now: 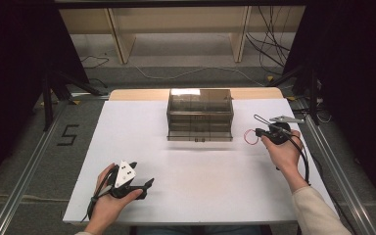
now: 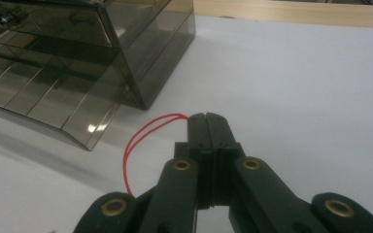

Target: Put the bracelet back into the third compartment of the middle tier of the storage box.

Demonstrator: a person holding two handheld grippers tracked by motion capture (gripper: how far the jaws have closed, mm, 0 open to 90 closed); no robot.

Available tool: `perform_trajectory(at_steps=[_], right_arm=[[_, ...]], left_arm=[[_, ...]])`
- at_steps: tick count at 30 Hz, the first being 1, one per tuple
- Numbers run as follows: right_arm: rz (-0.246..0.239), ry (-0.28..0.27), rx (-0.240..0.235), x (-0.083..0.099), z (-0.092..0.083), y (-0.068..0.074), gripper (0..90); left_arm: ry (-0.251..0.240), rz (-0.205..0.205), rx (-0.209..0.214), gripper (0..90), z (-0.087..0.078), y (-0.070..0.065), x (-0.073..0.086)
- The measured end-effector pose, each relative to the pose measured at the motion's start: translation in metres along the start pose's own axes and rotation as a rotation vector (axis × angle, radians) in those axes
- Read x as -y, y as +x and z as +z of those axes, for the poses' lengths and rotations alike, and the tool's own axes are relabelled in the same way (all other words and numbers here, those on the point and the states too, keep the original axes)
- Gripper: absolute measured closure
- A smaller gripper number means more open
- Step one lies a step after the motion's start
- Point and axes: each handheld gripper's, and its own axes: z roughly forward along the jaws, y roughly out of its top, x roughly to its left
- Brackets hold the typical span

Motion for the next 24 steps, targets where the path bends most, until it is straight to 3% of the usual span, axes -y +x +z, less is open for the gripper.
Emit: perform_trajectory(at_steps=[24], right_arm=[[-0.001, -0.035, -0.005, -0.013, -0.004, 0.005, 90.0]], left_arm=[[0.001, 0.002, -0.002, 19.6, 0.0, 0.0, 0.0]])
